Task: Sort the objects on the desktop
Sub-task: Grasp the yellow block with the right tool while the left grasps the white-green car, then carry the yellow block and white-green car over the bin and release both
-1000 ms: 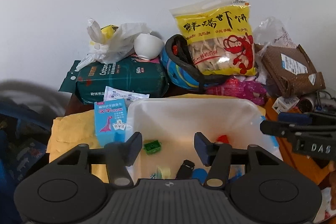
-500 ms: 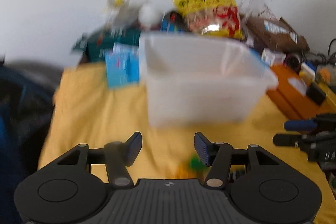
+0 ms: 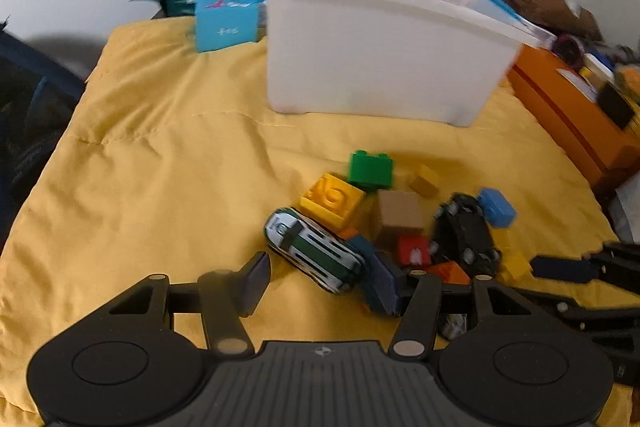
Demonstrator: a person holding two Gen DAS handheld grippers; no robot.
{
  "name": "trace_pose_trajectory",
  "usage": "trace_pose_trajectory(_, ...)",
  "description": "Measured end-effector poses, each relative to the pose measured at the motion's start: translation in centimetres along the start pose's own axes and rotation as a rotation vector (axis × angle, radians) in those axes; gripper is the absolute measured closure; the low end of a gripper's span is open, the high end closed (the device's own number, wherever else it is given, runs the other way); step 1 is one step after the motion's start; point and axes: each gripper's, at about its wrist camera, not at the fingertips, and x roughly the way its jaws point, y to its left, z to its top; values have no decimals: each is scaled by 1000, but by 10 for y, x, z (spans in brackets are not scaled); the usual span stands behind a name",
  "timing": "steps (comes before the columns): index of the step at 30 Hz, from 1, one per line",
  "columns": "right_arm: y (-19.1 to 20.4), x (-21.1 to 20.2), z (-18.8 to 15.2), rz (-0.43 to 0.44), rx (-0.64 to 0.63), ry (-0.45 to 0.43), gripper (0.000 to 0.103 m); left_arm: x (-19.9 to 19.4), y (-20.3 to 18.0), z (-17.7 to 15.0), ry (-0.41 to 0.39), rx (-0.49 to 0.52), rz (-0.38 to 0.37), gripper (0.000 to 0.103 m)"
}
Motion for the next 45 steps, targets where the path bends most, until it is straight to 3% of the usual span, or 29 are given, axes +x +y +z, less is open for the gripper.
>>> trace_pose_trajectory(5, 6, 9, -1, -22, -26, -3, 62, 13, -2, 6, 10, -41, -23, 42)
trace_pose_trajectory(9, 5, 16, -1, -5, -35, 9, 75, 19, -5, 7, -9, -11, -39, 44)
trace_pose_trajectory(11, 4, 15, 0, 11, -36, 9, 77, 18, -6, 8, -15, 6, -57, 53)
trace_pose_trajectory(20, -9, -3, -8, 52, 13, 0, 77, -5, 7, -11, -17, 57, -116, 69)
trace_pose_trajectory(25, -13, -8, -16, 61, 45, 9, 77, -28, 6, -40, 0, 146, -128, 68)
trace_pose_trajectory(28, -14, -9, -18, 67, 64, 15, 76, -32, 7, -38, -30, 111, -111, 48)
trace_pose_trajectory(29, -14, -9, -19, 67, 65, 17, 76, -31, 9, -35, -34, 86, -106, 47)
trace_pose_trajectory(32, -10, -8, -18, 72, 63, 24, 76, -25, 9, -26, -29, 53, -103, 47)
trace_pose_trajectory(36, -3, -8, -16, 74, 47, 20, 76, -10, 0, -27, 23, 96, -73, 48)
trace_pose_trajectory(37, -1, -8, -15, 73, 45, 19, 76, -6, -2, -28, 51, 108, -62, 51)
trace_pose_trajectory(39, 1, -8, -14, 72, 42, 17, 76, -8, -8, -32, 31, 157, -43, 59)
trace_pose_trajectory(40, 2, -8, -14, 70, 42, 16, 76, -9, -10, -33, 25, 173, -44, 68)
trace_pose_trajectory(45, 0, -12, -12, 64, 50, -2, 76, -26, -7, -35, -13, 180, -46, 70)
